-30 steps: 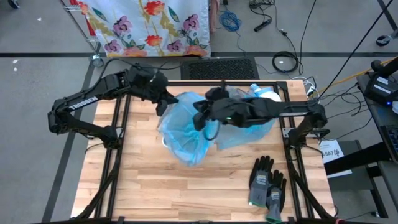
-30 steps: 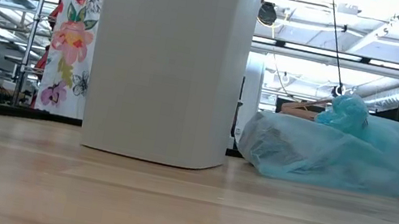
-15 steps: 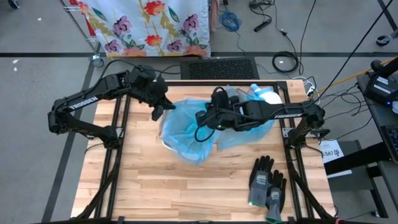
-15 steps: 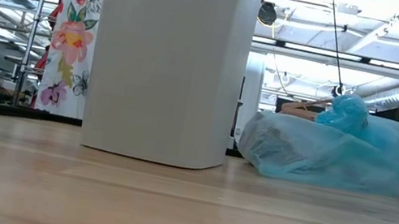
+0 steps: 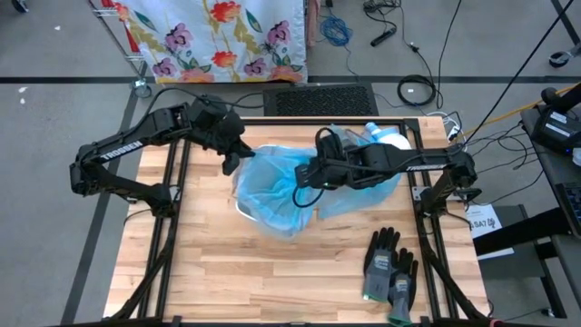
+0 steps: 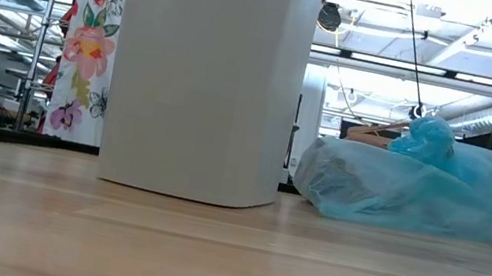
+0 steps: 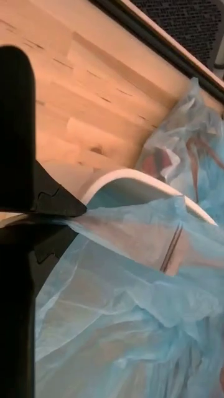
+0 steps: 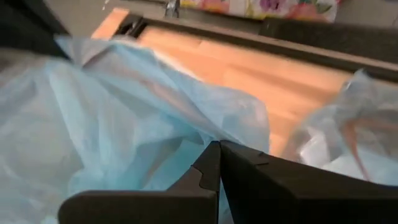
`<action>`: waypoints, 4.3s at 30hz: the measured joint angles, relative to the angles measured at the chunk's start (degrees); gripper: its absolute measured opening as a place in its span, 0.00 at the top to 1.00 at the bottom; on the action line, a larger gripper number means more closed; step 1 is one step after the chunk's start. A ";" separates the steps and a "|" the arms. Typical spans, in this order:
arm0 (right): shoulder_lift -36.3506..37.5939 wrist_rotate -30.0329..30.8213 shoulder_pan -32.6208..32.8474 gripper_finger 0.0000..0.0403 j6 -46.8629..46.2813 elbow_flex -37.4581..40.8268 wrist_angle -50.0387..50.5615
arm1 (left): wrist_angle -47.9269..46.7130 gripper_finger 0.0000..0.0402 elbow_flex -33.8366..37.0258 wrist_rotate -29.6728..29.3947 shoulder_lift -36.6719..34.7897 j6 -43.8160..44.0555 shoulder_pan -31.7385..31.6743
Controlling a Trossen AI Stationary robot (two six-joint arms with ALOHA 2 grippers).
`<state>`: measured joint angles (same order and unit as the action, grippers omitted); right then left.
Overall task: Place trash/remove bag and relplace
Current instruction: Insert the new blue trash bag into the white trash bin
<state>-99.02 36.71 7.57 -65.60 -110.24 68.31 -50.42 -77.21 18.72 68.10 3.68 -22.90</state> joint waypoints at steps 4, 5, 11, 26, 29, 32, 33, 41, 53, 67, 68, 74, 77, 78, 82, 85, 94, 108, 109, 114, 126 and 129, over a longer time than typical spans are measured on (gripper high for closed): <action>-0.02 -4.24 0.20 1.00 -0.54 0.00 1.20 | -4.16 0.96 -0.04 -0.22 0.01 -0.45 0.00; -0.02 -4.72 0.24 1.00 -1.09 -0.01 1.86 | -5.44 0.96 -0.04 -0.53 0.23 -1.25 0.00; -0.02 -5.21 0.17 1.00 -0.64 -0.09 3.07 | -8.77 0.96 -0.04 -1.82 1.18 -2.59 0.00; 1.35 -0.03 -2.81 1.00 4.86 -0.04 2.21 | 2.85 0.96 0.00 -4.12 -0.24 -1.64 -0.06; 1.20 -3.25 -4.02 1.00 2.28 -0.02 5.28 | 3.23 0.96 0.00 -5.49 -0.24 -2.91 -0.88; 1.20 -5.36 -4.26 1.00 1.77 -0.02 5.44 | 2.36 0.96 0.00 -5.51 -0.08 -2.98 -1.16; 1.20 -5.64 -4.05 1.00 1.73 -0.01 5.46 | 1.89 0.96 0.00 -5.51 0.08 -3.02 -1.14; 1.20 -8.63 -2.89 1.00 0.09 0.00 6.12 | -4.07 0.96 0.02 -5.27 1.27 -2.97 -1.62; -0.67 -5.78 0.29 1.00 -2.39 -0.02 8.46 | -4.16 0.96 0.02 -5.01 2.31 -3.10 -1.36; -1.80 6.54 8.04 1.00 -11.07 0.67 14.39 | 5.15 0.96 6.71 -1.18 -1.93 -5.46 -1.38; -1.78 7.00 8.52 1.00 -11.58 1.39 14.10 | 5.50 0.96 7.31 -1.18 -2.44 -5.75 -1.42; 0.82 7.76 9.61 1.00 -12.79 11.69 3.56 | 8.14 0.96 10.56 -1.09 -4.93 -5.68 -1.46; 4.57 8.20 10.18 1.00 -13.23 19.39 -4.47 | 7.66 0.96 11.19 -0.19 -5.56 -5.67 -1.46; 6.21 8.40 10.28 1.00 -13.25 22.28 -7.41 | 7.77 0.96 11.19 0.77 -5.63 -5.65 -1.46; 13.07 8.61 10.97 1.00 -11.68 34.51 -21.06 | 8.08 0.96 11.19 2.29 -5.62 -5.64 -1.46; 17.70 8.62 10.94 1.00 -7.22 43.03 -34.04 | 8.06 0.96 11.19 2.29 -5.62 -5.92 -1.46; 27.45 10.44 11.76 1.00 3.12 49.57 -49.03 | 7.90 0.96 11.19 2.31 -5.62 -5.07 -1.46; 28.69 -3.60 3.50 1.00 19.77 33.18 -36.67 | 11.98 0.96 9.62 1.94 -5.68 -5.58 -1.46; 28.02 -4.99 2.95 1.00 19.80 33.18 -36.11 | 13.13 0.96 9.55 1.24 -5.68 -5.59 -1.46; 24.45 -7.10 1.77 1.00 19.16 33.29 -31.96 | 14.35 0.96 9.51 -2.34 -5.66 -5.53 -1.46; 26.18 -4.61 1.52 1.00 30.81 33.22 -42.02 | 16.01 0.96 9.51 -2.75 -5.66 -2.56 -1.46; 25.69 -13.83 0.32 1.00 32.55 33.22 -43.53 | 16.26 0.96 9.51 -2.84 -5.62 -2.54 -1.46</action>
<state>-73.33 22.88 7.89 -33.05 -77.01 24.78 -34.17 -67.70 15.88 62.47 1.14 -24.36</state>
